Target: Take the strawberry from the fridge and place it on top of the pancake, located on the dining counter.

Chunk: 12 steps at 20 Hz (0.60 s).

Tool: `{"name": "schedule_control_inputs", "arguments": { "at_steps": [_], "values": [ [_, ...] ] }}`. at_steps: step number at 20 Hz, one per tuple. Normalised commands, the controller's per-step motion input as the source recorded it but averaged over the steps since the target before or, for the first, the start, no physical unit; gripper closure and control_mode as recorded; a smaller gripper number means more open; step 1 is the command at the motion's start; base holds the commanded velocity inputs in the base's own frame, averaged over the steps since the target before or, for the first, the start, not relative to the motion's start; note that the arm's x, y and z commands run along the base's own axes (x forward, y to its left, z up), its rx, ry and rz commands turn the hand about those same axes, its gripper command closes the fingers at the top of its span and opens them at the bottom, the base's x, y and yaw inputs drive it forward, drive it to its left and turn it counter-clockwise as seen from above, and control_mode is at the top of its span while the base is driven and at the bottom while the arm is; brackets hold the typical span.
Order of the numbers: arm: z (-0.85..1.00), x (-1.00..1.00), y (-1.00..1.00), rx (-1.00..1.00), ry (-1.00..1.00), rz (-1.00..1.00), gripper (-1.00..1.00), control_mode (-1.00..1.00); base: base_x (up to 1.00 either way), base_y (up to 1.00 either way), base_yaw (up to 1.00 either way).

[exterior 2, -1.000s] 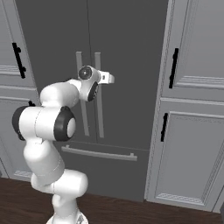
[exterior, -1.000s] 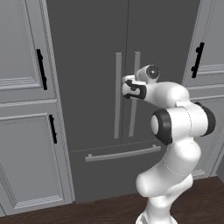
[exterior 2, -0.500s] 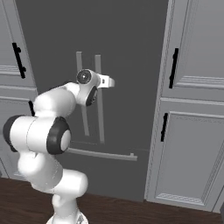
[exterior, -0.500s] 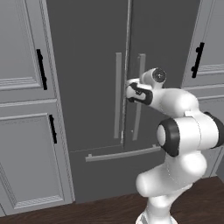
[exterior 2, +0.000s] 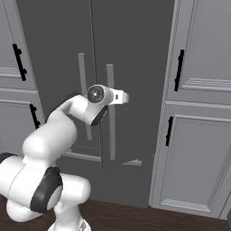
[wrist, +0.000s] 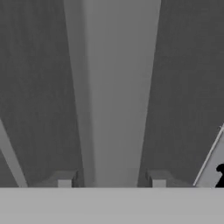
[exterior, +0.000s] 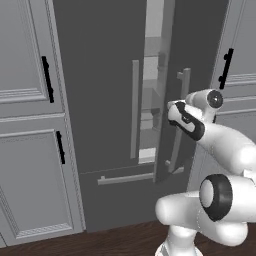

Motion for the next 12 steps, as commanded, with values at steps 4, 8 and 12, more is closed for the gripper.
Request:
{"name": "schedule_control_inputs", "arguments": {
  "at_steps": [4, 8, 12],
  "values": [
    [0.00, -1.00, -0.96, 0.04, 0.00, 0.00, 1.00, -1.00, 0.00, 0.00, 0.00],
    [0.23, -1.00, -0.91, 0.11, 0.01, -0.02, -1.00, -1.00, 0.00, 0.00, 0.00],
    [0.49, -1.00, -0.71, 0.12, 0.04, -0.03, -1.00, -1.00, 0.00, 0.00, 0.00]
  ]
}}
